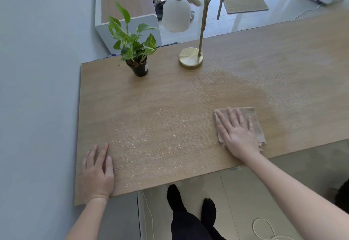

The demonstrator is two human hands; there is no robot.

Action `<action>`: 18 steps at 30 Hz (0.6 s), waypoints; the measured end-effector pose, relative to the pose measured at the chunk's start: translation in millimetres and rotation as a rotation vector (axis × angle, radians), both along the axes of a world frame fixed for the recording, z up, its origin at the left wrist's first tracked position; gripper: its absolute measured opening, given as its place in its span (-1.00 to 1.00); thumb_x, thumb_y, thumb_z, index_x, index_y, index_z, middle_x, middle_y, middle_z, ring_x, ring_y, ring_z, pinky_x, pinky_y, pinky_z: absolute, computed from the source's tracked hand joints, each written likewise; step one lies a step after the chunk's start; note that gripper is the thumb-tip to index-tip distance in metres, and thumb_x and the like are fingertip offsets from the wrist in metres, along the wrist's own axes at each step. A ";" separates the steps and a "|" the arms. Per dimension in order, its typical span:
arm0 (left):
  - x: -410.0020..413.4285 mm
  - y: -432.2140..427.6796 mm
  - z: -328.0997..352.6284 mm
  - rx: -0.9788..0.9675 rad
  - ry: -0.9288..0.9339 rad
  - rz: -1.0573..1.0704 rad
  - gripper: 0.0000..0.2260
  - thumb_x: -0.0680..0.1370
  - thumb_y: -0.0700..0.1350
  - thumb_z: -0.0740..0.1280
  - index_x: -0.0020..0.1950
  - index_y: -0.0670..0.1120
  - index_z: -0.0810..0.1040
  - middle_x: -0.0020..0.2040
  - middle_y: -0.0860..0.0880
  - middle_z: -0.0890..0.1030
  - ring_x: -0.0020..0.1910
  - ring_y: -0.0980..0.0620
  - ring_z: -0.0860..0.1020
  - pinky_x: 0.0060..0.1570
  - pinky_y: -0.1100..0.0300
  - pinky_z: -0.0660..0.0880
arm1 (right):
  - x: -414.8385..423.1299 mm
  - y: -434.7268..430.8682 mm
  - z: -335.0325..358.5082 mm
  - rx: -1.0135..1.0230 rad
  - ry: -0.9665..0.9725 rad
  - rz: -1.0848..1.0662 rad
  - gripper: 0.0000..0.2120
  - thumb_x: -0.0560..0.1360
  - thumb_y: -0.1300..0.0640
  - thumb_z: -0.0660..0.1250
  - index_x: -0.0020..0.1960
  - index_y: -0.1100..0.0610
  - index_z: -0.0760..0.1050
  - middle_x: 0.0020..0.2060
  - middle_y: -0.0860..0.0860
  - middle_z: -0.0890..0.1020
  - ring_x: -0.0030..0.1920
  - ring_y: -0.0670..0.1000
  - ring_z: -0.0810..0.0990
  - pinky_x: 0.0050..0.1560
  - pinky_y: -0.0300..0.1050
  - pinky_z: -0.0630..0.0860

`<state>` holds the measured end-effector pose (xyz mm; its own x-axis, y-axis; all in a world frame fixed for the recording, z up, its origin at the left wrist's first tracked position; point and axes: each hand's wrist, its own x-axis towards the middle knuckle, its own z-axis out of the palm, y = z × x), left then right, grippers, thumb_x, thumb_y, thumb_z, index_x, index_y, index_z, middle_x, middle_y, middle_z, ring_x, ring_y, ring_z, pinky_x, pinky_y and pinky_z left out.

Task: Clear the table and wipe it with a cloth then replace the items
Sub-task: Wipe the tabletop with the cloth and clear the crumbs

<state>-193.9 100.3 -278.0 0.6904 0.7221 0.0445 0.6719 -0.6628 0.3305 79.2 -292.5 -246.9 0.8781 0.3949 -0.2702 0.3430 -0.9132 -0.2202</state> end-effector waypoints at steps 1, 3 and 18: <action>-0.3 -0.3 -0.1 -0.004 -0.002 0.003 -0.49 0.66 0.15 0.10 0.58 0.12 0.50 0.61 -0.09 0.43 0.58 -0.23 0.34 0.53 -0.23 0.32 | -15.8 -9.5 0.9 -0.005 0.001 0.089 -0.50 0.71 -0.34 -0.26 0.62 -0.46 -0.29 0.67 -0.24 -0.27 0.69 -0.07 -0.32 0.66 0.17 -0.30; 0.0 -0.3 0.4 -0.006 -0.008 0.004 -0.50 0.66 0.15 0.10 0.58 0.13 0.50 0.61 -0.09 0.44 0.58 -0.23 0.34 0.53 -0.24 0.33 | -30.7 -37.0 3.5 -0.025 -0.002 0.188 -0.50 0.71 -0.33 -0.24 0.62 -0.48 -0.26 0.67 -0.30 -0.21 0.67 -0.15 -0.32 0.67 0.11 -0.27; -1.5 0.7 -0.4 -0.019 0.025 0.019 -0.50 0.67 0.19 0.08 0.60 0.21 0.45 0.62 -0.02 0.42 0.61 -0.18 0.31 0.51 -0.24 0.34 | -6.2 46.7 2.0 0.015 0.003 0.295 -0.52 0.71 -0.35 -0.26 0.61 -0.50 -0.27 0.68 -0.28 -0.16 0.70 -0.08 -0.24 0.68 0.17 -0.24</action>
